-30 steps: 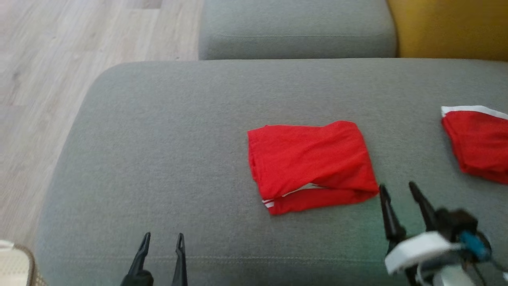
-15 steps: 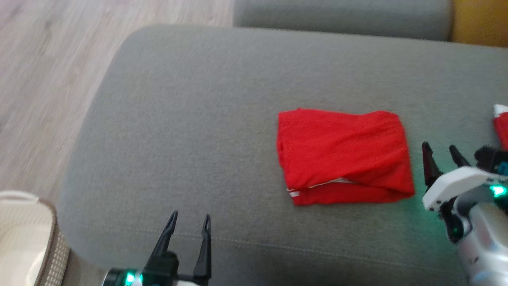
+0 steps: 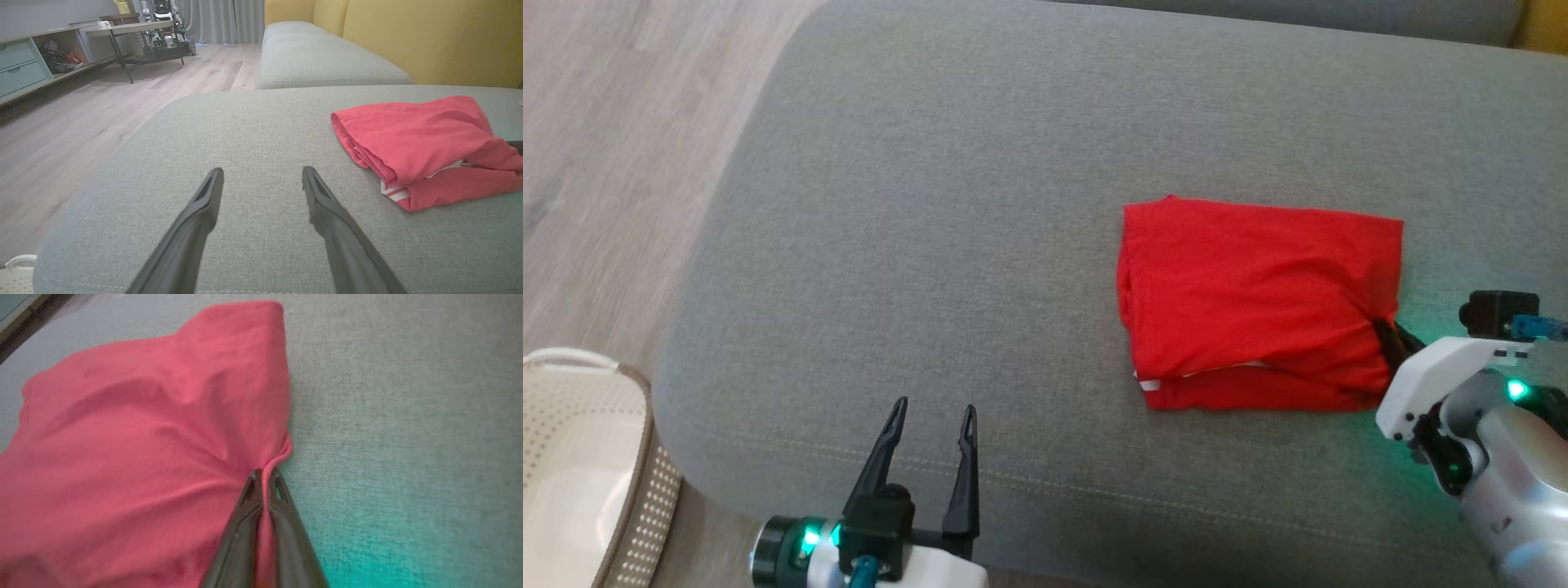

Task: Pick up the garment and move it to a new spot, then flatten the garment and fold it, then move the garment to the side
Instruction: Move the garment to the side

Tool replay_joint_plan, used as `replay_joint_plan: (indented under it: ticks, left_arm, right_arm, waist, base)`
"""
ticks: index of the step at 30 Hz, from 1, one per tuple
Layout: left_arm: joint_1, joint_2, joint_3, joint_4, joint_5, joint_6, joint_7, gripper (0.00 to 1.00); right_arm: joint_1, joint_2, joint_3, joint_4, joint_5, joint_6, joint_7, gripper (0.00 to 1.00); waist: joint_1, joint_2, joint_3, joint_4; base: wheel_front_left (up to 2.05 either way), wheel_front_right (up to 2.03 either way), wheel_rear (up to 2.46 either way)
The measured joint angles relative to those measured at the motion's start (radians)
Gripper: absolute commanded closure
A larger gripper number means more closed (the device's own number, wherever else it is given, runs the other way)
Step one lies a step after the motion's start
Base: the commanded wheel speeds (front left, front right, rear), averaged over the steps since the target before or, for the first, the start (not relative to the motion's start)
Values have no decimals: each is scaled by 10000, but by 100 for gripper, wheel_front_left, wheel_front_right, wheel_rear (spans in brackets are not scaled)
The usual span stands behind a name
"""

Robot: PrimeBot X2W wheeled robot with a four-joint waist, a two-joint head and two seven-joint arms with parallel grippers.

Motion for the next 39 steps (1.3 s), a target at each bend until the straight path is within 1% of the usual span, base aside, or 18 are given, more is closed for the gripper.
replay_joint_plan:
  ticks: [3, 7, 12, 14, 18, 22, 26, 27, 28, 29, 30, 32, 34, 37, 39]
  left_arm:
    - [0, 0, 17, -12, 0, 90, -2, 0]
    - [-4, 0, 44, -50, -8, 100, -2, 0]
    - [-254, 0, 44, -157, -71, 138, -2, 0]
    - [-559, 0, 21, -174, 105, 184, -2, 0]
    - [-1061, -6, -90, -221, 244, 196, -2, 0]
    - [-1246, -4, -228, -194, 374, 207, -2, 0]
    - [-1460, 19, -224, -125, 380, 270, -2, 0]
    - [-1508, 27, -224, -123, 382, 270, -2, 0]
    - [-1559, 36, -238, -104, 380, 272, -2, 0]
    - [-1611, 46, -240, -81, 382, 278, -2, 0]
    - [-1611, 46, -240, -81, 382, 278, -2, 0]
    - [-1653, 90, -249, -61, 382, 291, -2, 0]
    - [-1637, 132, -255, -56, 380, 418, -2, 0]
    - [-1625, 221, -222, -44, 368, 518, -2, 0]
    - [-1587, 222, -163, -50, 222, 598, -2, 0]
  right_arm:
    - [-10, -224, 322, -50, 67, 2, -600, 100]
    - [-389, -606, 569, -56, 184, 2, -1074, 100]
    - [-1956, -1361, 587, -138, 286, 2, -1235, 100]
    - [-2565, -1735, 569, -174, 276, 2, -1248, 100]
    - [-3359, -2313, 445, -12, 165, 2, -1319, 100]
    - [-3790, -2552, 267, 414, 82, 2, -1302, 100]
    - [-4187, -2573, 130, 1093, 73, 2, -1066, 100]
    - [-4278, -2583, 94, 1323, -4, 2, -1093, 46]
    - [-4385, -2608, 33, 1599, -169, 2, -1252, 0]
    - [-4507, -2631, 17, 1877, -451, 2, -1409, 0]
    - [-4507, -2631, 17, 1877, -451, 2, -1409, 0]
    - [-4767, -2715, -17, 2253, -1216, 2, -1687, 0]
    - [-5030, -2748, -242, 2372, -2017, 2, -1791, 0]
    - [-5055, -2723, -1313, 1264, -3336, 2, -1797, 0]
    - [-4644, -2405, -2240, 213, -4080, 2, -1822, 0]
  waist:
    - [0, 0, -27, -191]
    - [0, 0, -37, -663]
    - [0, 0, 113, -1422]
    - [0, 0, 253, -1727]
    - [0, 0, 571, -2304]
    - [1, 0, 863, -2824]
    - [1, 0, 1097, -3186]
    - [1, 0, 1142, -3239]
    - [1, 0, 1176, -3277]
    - [1, 0, 1193, -3300]
    - [1, 0, 1193, -3300]
    - [1, 0, 1159, -3291]
    - [-1, 0, 1093, -3253]
    - [0, 0, 972, -3177]
    - [-1, 0, 820, -3123]
  base:
    - [0, 0, 0]
    - [0, 0, 0]
    - [0, 0, 0]
    - [0, 0, 0]
    - [0, 0, 0]
    - [0, 0, 0]
    - [0, 0, 0]
    - [0, 0, 0]
    - [0, 0, 0]
    - [0, 0, 0]
    - [0, 0, 0]
    - [0, 0, 0]
    - [0, 0, 0]
    - [0, 0, 0]
    - [0, 0, 0]
